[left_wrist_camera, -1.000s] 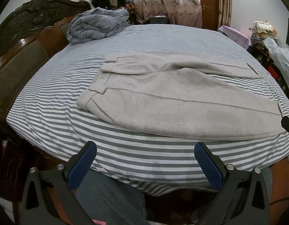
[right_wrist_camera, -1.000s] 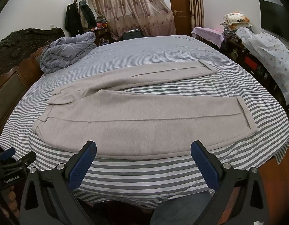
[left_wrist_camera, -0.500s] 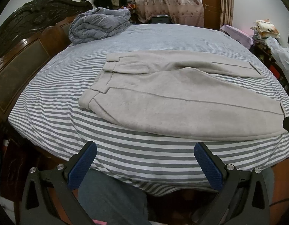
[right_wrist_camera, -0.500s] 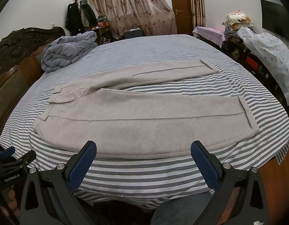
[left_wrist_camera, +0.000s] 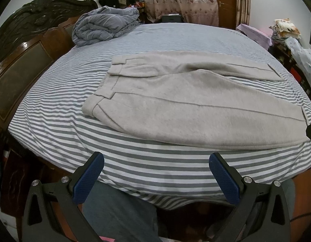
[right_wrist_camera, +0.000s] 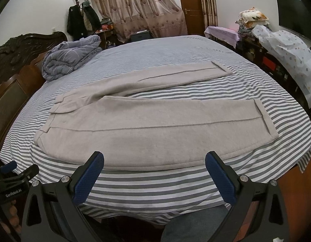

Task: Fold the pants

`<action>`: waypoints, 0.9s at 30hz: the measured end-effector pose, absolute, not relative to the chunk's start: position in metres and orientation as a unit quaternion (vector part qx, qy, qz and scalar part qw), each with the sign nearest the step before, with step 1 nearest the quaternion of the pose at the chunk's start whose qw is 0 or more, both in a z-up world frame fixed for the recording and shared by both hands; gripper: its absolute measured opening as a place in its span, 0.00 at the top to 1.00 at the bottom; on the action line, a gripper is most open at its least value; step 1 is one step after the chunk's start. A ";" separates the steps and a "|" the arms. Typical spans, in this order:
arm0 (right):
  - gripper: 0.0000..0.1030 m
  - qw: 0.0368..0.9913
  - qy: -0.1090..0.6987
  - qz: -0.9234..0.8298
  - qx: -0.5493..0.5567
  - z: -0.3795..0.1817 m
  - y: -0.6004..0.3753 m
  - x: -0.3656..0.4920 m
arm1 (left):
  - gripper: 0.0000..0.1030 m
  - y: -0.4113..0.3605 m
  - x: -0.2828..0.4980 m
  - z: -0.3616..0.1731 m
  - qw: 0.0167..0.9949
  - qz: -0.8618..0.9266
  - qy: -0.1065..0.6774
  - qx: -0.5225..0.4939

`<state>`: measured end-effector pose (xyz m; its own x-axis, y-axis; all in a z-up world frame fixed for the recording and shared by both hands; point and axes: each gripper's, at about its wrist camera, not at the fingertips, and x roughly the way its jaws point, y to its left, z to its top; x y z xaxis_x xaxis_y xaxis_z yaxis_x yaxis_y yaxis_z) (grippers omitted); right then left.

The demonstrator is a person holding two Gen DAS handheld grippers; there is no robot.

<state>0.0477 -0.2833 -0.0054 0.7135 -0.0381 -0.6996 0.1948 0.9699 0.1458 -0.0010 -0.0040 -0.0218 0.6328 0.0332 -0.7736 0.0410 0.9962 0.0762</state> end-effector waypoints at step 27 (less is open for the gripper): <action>0.03 0.916 0.377 -0.049 0.125 -0.011 -0.295 0.061 | 0.00 0.003 0.028 -0.027 0.900 -0.017 0.434 0.026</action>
